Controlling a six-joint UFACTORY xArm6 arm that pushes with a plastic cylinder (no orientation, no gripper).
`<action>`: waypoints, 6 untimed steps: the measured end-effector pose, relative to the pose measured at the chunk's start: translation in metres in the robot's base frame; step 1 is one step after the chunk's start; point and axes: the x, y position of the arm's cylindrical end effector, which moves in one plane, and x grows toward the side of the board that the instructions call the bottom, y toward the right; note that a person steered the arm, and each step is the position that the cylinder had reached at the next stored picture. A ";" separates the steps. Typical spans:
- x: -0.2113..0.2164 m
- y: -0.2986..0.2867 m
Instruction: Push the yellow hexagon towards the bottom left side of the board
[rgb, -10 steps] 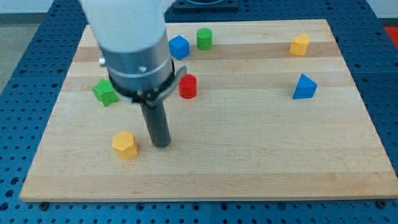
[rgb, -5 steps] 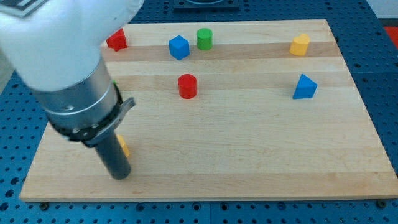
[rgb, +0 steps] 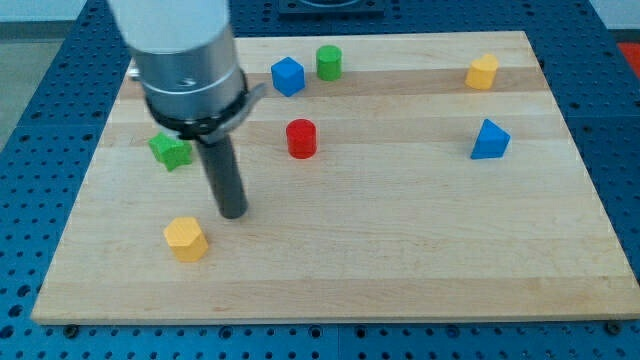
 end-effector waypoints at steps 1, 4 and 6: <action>0.000 -0.012; 0.034 -0.024; 0.034 -0.022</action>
